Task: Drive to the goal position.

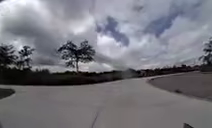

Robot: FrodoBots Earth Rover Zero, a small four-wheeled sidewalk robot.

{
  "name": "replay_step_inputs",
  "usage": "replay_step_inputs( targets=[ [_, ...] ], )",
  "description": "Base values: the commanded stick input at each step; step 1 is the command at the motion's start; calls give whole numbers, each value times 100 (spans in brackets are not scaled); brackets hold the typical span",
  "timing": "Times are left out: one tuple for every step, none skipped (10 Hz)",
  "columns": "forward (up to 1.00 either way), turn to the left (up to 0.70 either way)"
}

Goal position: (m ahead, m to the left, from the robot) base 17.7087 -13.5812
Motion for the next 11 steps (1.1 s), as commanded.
replay_step_inputs(
  targets=[
    [69,-11],
    [69,-8],
    [69,1],
    [69,1],
    [69,1],
    [69,1],
    [69,1],
    [69,1],
    [69,1],
    [69,1],
    [69,1]
  ],
)
